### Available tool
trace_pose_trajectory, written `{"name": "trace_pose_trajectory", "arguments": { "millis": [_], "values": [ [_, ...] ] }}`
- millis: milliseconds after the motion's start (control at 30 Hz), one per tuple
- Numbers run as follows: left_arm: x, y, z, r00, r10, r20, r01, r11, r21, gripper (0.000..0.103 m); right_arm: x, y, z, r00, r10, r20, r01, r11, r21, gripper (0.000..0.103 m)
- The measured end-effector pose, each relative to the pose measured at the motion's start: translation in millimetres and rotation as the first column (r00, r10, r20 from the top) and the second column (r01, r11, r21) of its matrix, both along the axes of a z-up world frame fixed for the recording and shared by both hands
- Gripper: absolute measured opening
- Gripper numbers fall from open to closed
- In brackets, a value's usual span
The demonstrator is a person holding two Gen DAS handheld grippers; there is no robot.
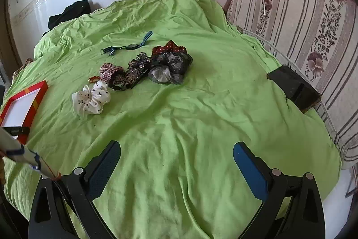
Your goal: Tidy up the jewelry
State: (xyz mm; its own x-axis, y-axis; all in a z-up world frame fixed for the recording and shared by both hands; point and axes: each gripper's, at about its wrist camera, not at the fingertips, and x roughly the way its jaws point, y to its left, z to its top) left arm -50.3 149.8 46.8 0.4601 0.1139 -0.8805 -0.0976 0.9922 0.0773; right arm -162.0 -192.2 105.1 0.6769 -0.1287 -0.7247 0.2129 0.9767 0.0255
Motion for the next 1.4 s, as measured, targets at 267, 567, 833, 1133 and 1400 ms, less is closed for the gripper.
{"name": "trace_pose_trajectory", "arguments": {
  "millis": [267, 567, 833, 1133, 1400],
  "values": [
    [-39.0, -26.0, 60.3, 0.988, -0.065, 0.142, 0.078, 0.993, -0.088, 0.012, 7.3, -4.7, 8.4, 1.000, 0.020, 0.018, -0.020, 1.000, 0.003, 0.103],
    [7.7, -108.2, 69.3, 0.948, -0.273, 0.164, 0.305, 0.926, -0.222, 0.052, 78.0, -50.0, 8.4, 0.998, 0.035, 0.058, -0.038, 0.998, 0.048, 0.102],
    [66.4, -156.5, 17.4, 0.941, -0.332, 0.070, 0.337, 0.891, -0.303, 0.052, 148.7, -79.0, -13.9, 0.998, 0.061, 0.026, -0.065, 0.976, 0.210, 0.088],
    [76.3, -164.6, -0.6, 0.945, -0.328, 0.005, 0.306, 0.878, -0.369, 0.006, 198.8, -80.0, -43.8, 0.993, 0.098, -0.071, -0.066, 0.931, 0.360, 0.015],
    [23.8, -134.6, 51.0, 0.938, -0.327, 0.114, 0.345, 0.857, -0.382, 0.006, 138.9, -84.1, -18.4, 0.995, 0.093, -0.041, -0.070, 0.921, 0.383, 0.011]
  ]
}}
